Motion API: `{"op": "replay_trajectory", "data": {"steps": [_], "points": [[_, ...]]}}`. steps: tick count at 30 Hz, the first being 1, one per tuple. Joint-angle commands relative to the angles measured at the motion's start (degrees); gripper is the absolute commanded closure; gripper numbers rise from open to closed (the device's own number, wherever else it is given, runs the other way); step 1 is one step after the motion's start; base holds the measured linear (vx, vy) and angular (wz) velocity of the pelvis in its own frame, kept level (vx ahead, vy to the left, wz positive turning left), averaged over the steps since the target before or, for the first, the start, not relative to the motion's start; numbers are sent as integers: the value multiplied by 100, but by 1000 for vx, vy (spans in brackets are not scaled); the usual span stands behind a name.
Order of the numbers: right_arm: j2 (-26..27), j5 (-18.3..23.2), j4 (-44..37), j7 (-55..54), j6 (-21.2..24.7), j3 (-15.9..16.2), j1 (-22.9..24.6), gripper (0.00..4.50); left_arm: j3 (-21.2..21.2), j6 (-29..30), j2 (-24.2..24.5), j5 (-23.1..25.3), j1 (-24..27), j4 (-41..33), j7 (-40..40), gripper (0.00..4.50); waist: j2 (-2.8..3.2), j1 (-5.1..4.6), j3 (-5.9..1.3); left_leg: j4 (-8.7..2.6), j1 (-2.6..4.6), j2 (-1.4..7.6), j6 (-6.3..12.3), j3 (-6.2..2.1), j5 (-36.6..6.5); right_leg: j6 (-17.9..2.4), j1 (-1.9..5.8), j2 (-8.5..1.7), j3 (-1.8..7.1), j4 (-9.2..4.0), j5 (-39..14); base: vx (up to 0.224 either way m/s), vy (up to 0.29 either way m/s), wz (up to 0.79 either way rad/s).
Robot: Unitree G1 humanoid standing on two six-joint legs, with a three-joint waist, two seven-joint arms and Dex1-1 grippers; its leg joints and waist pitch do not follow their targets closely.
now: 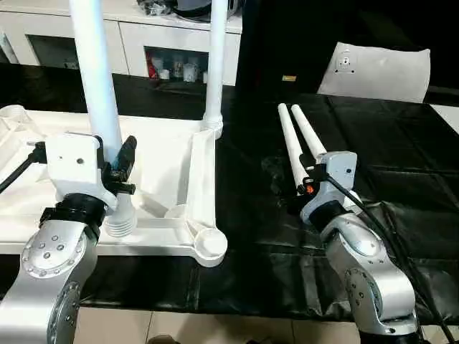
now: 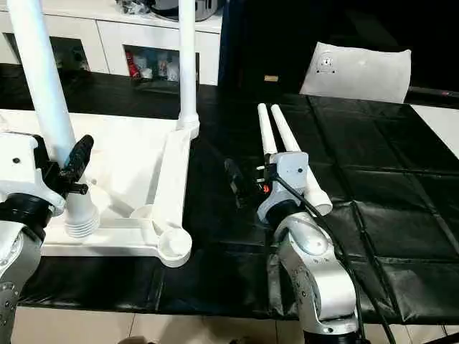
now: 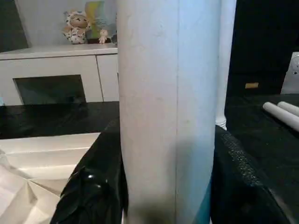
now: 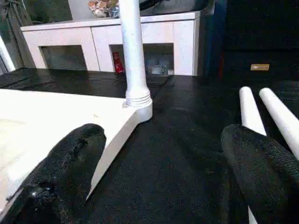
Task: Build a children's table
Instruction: Pick table leg
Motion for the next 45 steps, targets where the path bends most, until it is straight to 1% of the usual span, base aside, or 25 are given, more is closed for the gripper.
{"op": "replay_trajectory", "data": {"steps": [1, 6, 12, 18, 26, 27, 28, 29, 30, 31, 32, 33, 35, 36, 37, 38, 39, 40, 41, 42, 43, 44, 45], "points": [[-8, -16, 16, -47, 7, -20, -75, 13, 18, -30, 1, -13, 25, -47, 11, 264, 89, -1, -304, -443, -7, 84, -162, 10, -1247, -216, 259, -276, 216, -439, -1752, 0, 0, 0], [-8, -16, 16, -47, 7, -20, -75, 13, 18, -30, 1, -13, 25, -47, 11, 264, 87, -2, -309, -441, -13, 84, -165, 8, -1199, -230, 266, -276, 217, -428, -1673, 0, 0, 0], [-8, -16, 16, -47, 7, -20, -75, 13, 18, -30, 1, -13, 25, -47, 11, 264, 86, -1, -306, -442, -7, 83, -161, 10, -1244, -219, 260, -277, 217, -438, -1743, 0, 0, 0], [-8, -16, 16, -47, 7, -20, -75, 13, 18, -30, 1, -13, 25, -47, 11, 264, 89, 0, -309, -441, -3, 87, -164, 9, -1223, -231, 261, -276, 217, -431, -1687, 0, 0, 0], [-8, -16, 16, -47, 7, -20, -75, 13, 18, -30, 1, -13, 25, -47, 11, 264, 86, -1, -307, -440, -12, 83, -160, 9, -1208, -214, 263, -276, 217, -434, -1721, 0, 0, 0], [-51, 21, -21, -52, 207, -47, -96, 13, 82, 75, -108, -56, 119, -12, 69, 264, 88, -1, -308, -441, -9, 85, -163, 7, -1216, -218, 263, -277, 216, -434, -1719, 0, 0, 0], [-305, 157, -196, -66, 1149, -173, -195, 13, 341, 518, -667, -188, 639, 161, 396, 264, -539, -135, -303, -385, -55, 69, -39, 90, -1054, -129, 293, -213, 217, -483, -1807, 0, 0, 0], [-329, 134, -192, -54, 1124, -168, -191, 13, 303, 464, -676, -134, 667, 160, 422, 264, -363, -34, -396, -403, -113, 80, -69, 4, -481, -210, 463, -304, 208, -273, -1368, 0, 0, 0], [-244, 228, -178, -99, 1140, -248, -184, 13, 283, 466, -745, -187, 621, 174, 438, 264, -248, -51, -245, -419, -6, 90, -61, 86, -778, -137, 218, -256, 240, -459, -1607, 0, 0, 0], [-192, 281, -175, -129, 1160, -288, -183, 13, 266, 460, -757, -189, 591, 183, 444, 264, -206, -79, -251, -430, -1, 57, -82, 61, -1321, 70, 230, -285, 231, -492, -2485, 0, 0, 0], [-178, 294, -174, -136, 1164, -299, -182, 13, 263, 459, -759, -189, 583, 185, 445, 264, -206, -81, -261, -412, 35, 54, -111, 60, -1522, 183, 185, -287, 225, -548, -2836, 0, 0, 0], [-173, 233, -160, -121, 1081, -221, -208, 13, 168, 447, -680, -175, 517, 177, 366, 264, -218, -112, -263, -435, 81, 69, -178, -3, -1861, 375, 137, -279, 179, -625, -3262, 0, 0, 0], [-182, 181, -155, -113, 1045, -165, -222, 13, 139, 452, -651, -181, 488, 170, 332, 264, -246, -151, -264, -442, 114, 81, -220, -38, -2096, 376, 126, -264, 139, -642, -3271, 0, 0, 0], [-106, 129, -172, -196, 1041, -114, -296, 13, 119, 525, -506, -171, 316, 105, 246, 264, -249, -166, -280, -455, 123, 92, -237, -63, -2177, 320, 148, -271, 133, -630, -3111, 0, 0, 0], [-105, 150, -192, -163, 1058, -85, -325, 13, 137, 538, -463, -140, 231, 88, 249, 264, -263, -174, -288, -473, 111, 92, -239, -78, -2194, 252, 152, -256, 139, -598, -2889, 0, 0, 0], [-113, 178, -220, -142, 1136, -69, -359, 13, 168, 556, -475, -93, 178, 72, 241, 264, -269, -180, -281, -480, 103, 98, -244, -86, -2219, 228, 153, -253, 140, -583, -2834, 0, 0, 0], [-67, 185, -265, -241, 1225, -143, -429, 13, 318, 547, -528, -125, 23, 84, 267, 264, -255, -185, -254, -487, 99, 99, -278, -92, -2346, 214, 149, -263, 143, -595, -2905, 0, 0, 0], [-48, 266, -294, -219, 1294, -186, -463, 13, 416, 539, -510, -134, -105, 112, 307, 264, -213, -189, -257, -485, 108, 94, -306, -97, -2381, 201, 146, -264, 148, -590, -2906, 0, 0, 0], [-38, 328, -312, -191, 1334, -211, -483, 13, 477, 532, -488, -140, -191, 134, 338, 264, -244, -190, -264, -463, 120, 79, -304, -93, -2419, 218, 134, -263, 144, -608, -2952, 0, 0, 0], [-47, 339, -305, -137, 1265, -191, -500, 13, 516, 481, -455, -141, -251, 175, 330, 264, -254, -189, -258, -462, 117, 71, -295, -90, -2432, 234, 137, -262, 140, -620, -3007, 0, 0, 0], [-56, 344, -288, -89, 1175, -185, -520, 13, 556, 444, -382, -172, -355, 235, 283, 264, -217, -189, -257, -462, 107, 68, -294, -96, -2475, 261, 143, -272, 136, -642, -3073, 0, 0, 0], [-14, 376, -248, -108, 1185, -215, -556, 13, 582, 463, -285, -196, -466, 291, 226, 264, -234, -189, -265, -450, 107, 57, -280, -93, -2464, 281, 142, -276, 130, -645, -3128, 0, 0, 0], [-20, 360, -213, -123, 1143, -230, -615, 13, 620, 554, -141, -290, -758, 347, 156, 264, -61, -192, -268, -447, 148, 44, -304, -128, -2623, 239, 118, -262, 110, -650, -3096, 0, 0, 0]]}}
